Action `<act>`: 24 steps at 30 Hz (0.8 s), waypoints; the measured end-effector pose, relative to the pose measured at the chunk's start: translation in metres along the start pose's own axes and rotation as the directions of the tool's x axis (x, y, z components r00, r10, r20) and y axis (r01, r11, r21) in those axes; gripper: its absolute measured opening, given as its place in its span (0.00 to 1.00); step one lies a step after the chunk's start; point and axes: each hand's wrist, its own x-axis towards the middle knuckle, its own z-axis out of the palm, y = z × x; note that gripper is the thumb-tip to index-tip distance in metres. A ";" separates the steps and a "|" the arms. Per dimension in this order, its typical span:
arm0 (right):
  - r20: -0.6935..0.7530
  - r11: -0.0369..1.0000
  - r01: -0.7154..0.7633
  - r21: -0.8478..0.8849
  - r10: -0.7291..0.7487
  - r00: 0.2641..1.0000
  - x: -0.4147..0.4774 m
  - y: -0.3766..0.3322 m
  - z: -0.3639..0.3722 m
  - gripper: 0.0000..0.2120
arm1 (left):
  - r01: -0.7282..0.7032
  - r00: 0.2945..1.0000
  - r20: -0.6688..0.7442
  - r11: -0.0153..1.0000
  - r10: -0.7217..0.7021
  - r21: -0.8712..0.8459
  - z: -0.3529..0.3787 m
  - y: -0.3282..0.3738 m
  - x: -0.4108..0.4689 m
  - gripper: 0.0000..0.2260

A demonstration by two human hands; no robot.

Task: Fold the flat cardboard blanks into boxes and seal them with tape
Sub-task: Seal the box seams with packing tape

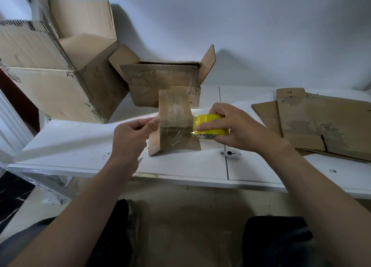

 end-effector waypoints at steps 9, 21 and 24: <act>-0.023 0.998 -0.056 -0.025 0.055 0.998 0.002 0.035 0.016 0.20 | 0.166 0.984 -0.052 0.984 -0.169 -0.064 -0.010 -0.018 0.030 0.03; 0.185 0.957 -0.290 -0.019 0.288 0.940 0.031 0.032 0.042 0.13 | 0.139 0.989 -0.063 0.990 -0.137 0.022 0.012 -0.052 0.045 0.02; 0.204 0.946 -0.324 -0.025 0.322 0.924 0.039 0.028 0.046 0.11 | 0.082 0.996 -0.049 0.995 -0.079 0.065 0.020 -0.057 0.049 0.04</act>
